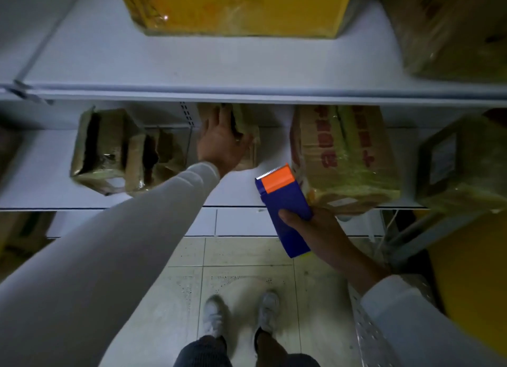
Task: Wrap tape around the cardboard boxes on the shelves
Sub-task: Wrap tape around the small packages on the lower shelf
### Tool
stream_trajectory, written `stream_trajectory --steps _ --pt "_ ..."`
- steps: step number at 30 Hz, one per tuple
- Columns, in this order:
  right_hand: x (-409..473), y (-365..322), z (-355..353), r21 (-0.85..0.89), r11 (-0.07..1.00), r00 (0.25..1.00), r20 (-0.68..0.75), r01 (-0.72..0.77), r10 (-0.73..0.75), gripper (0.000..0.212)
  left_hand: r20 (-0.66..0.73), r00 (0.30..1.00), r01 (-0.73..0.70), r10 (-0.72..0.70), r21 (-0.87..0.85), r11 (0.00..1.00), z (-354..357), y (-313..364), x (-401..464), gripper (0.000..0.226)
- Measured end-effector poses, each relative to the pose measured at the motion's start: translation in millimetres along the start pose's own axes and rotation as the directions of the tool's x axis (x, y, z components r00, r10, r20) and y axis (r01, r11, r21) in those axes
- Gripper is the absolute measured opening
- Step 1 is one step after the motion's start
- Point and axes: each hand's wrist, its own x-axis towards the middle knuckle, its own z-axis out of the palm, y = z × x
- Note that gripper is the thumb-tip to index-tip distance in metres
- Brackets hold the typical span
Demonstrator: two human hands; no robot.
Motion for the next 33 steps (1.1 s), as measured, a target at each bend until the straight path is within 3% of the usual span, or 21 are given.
stream_trajectory --steps 4,6,12,19,22,27,31,33 --pt "1 7 0 0.011 1.000 0.999 -0.033 -0.015 0.016 0.016 0.149 0.987 0.031 -0.062 0.204 0.978 23 4 16 0.082" --pt "1 9 2 0.010 1.000 0.999 -0.047 -0.027 0.027 0.008 0.144 0.988 0.005 -0.049 0.292 0.957 32 -6 10 0.074" --pt "-4 7 18 -0.019 0.999 0.996 -0.078 -0.049 0.047 0.006 0.037 0.997 -0.078 0.071 0.217 0.973 35 -30 -6 0.064" --pt "-13 -1 36 0.002 0.995 0.985 -0.142 -0.096 0.096 0.014 -0.021 0.998 -0.054 0.060 0.216 0.975 14 -41 -10 0.072" --pt "-18 -4 43 0.007 0.993 0.981 -0.154 -0.117 0.117 0.014 0.063 0.988 -0.151 0.141 0.200 0.968 5 -51 -18 0.069" --pt "-30 -3 49 0.027 0.985 0.966 -0.194 -0.168 0.170 0.023 0.208 0.886 -0.447 0.414 0.148 0.882 -20 -96 -40 0.075" --pt "-33 -2 62 0.026 0.976 0.956 -0.194 -0.218 0.219 0.027 0.225 0.844 -0.517 0.487 0.100 0.850 -36 -126 -52 0.083" --pt "-34 -4 72 0.027 0.973 0.956 -0.182 -0.229 0.230 0.023 0.205 0.868 -0.482 0.453 0.124 0.867 -35 -123 -49 0.078"
